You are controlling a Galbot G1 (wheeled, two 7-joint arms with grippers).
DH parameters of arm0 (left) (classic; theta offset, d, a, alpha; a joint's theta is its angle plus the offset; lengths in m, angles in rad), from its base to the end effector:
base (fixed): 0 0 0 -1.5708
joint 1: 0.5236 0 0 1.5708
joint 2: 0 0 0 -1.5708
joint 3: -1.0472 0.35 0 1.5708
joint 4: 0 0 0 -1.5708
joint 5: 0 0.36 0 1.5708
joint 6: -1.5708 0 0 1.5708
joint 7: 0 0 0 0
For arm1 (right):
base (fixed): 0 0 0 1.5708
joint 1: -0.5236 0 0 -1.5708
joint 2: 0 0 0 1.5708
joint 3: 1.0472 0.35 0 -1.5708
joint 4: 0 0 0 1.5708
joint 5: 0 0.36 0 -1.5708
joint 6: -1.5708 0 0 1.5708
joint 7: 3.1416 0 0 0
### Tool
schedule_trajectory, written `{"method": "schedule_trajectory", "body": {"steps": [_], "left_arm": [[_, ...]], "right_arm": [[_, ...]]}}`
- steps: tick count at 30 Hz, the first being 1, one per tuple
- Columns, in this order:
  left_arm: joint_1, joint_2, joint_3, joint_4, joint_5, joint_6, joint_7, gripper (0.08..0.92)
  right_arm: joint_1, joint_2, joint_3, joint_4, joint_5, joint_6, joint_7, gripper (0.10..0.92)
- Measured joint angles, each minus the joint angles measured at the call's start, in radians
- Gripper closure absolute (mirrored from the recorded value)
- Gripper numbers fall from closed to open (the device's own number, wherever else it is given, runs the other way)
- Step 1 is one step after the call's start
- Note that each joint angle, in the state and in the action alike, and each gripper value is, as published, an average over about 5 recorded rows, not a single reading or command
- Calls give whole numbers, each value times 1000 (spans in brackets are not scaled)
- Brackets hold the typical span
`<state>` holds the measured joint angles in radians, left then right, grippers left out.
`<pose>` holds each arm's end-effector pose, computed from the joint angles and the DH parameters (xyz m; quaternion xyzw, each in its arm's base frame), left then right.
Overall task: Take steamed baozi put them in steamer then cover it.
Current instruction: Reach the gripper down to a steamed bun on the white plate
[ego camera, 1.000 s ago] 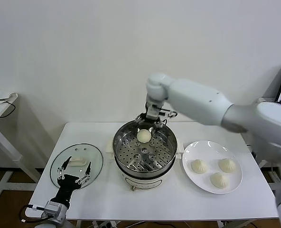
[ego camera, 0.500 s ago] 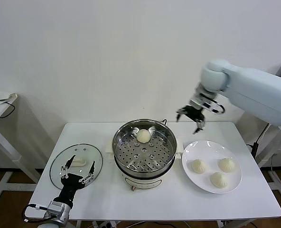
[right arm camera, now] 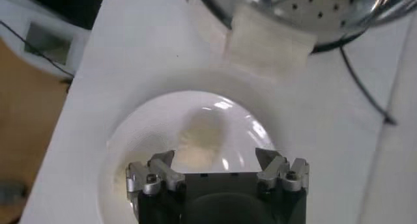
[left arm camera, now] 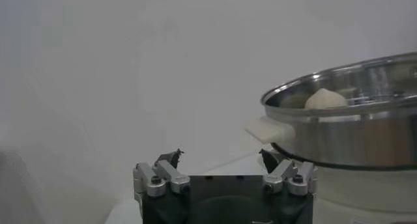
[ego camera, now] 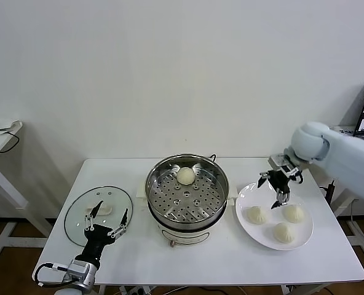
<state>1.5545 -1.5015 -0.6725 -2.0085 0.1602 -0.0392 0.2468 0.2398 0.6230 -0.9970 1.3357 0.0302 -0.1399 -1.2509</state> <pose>0.1878 0.0619 -0.3259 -0.0771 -0.9863 -0.1418 0.0344 0.5205 -0.1483 -0.1335 0.5640 -0.4895 0.5378 0.3913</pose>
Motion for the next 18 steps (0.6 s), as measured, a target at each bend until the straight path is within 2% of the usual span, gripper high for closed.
{"method": "schedule_trajectory", "body": {"steps": [18], "left_arm": [[-12, -2, 2, 24, 4, -3, 2, 177]], "right_arm": [[-231, 74, 178, -117, -95, -67, 52, 203]]}}
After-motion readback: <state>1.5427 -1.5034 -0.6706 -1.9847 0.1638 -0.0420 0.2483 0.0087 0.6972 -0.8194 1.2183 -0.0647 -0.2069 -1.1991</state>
